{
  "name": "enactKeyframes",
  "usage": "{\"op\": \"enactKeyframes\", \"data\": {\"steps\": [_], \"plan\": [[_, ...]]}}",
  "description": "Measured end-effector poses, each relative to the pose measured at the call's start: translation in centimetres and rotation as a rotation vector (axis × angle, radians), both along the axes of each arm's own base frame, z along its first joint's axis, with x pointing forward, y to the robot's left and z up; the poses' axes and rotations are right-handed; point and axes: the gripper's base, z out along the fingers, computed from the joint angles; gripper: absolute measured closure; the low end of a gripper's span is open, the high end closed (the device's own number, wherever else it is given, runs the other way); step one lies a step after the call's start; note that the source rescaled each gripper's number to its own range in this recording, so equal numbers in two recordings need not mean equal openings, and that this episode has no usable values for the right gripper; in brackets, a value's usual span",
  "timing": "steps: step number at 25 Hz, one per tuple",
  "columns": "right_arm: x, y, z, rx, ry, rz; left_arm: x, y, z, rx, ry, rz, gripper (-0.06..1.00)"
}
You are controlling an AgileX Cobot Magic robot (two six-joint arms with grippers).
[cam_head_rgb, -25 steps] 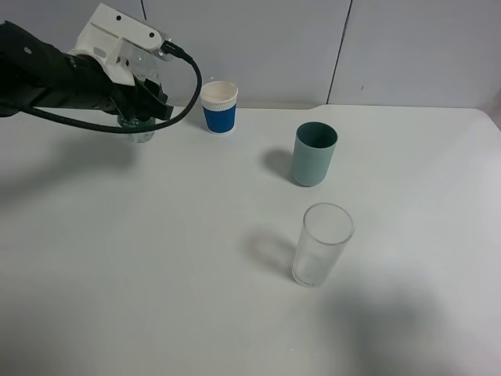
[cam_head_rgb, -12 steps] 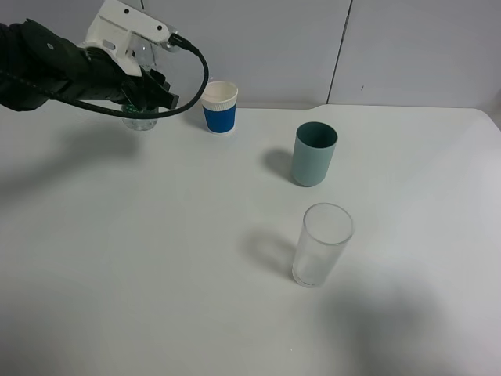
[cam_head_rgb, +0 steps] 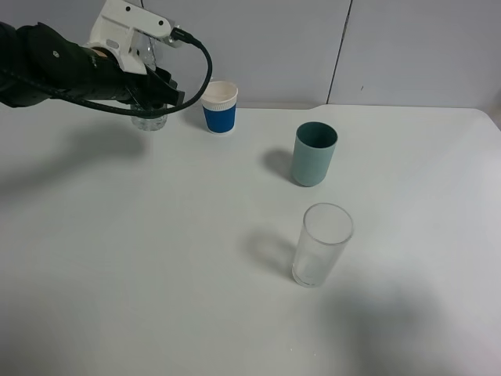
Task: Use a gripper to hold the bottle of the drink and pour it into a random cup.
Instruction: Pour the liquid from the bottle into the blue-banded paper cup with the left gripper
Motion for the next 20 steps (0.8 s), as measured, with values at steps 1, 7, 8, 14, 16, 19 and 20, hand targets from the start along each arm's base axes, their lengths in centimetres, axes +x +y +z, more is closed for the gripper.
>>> {"op": "enactKeyframes", "data": {"steps": [1,7,8,14,16,19,20], "plan": [[0.00,0.00,0.00,0.000,0.000,0.000,-0.01,-0.12,0.03,-0.016,0.000,-0.010,0.87],[0.00,0.00,0.00,0.000,0.000,0.000,0.10,-0.24,0.20,-0.090,0.001,-0.082,0.87],[0.00,0.00,0.00,0.000,0.000,0.000,0.07,-0.28,0.19,-0.099,0.005,-0.098,0.87],[0.00,0.00,0.00,0.000,0.000,0.000,0.03,-0.20,0.11,-0.138,0.052,-0.168,0.87],[0.00,0.00,0.00,0.000,0.000,0.000,0.02,-0.01,0.02,-0.137,0.067,-0.186,0.87],[0.00,0.00,0.00,0.000,0.000,0.000,0.09,0.22,0.01,-0.148,0.073,-0.176,0.87],[0.00,0.00,0.00,0.000,0.000,0.000,0.10,0.25,0.01,-0.150,0.074,-0.174,0.87]]}}
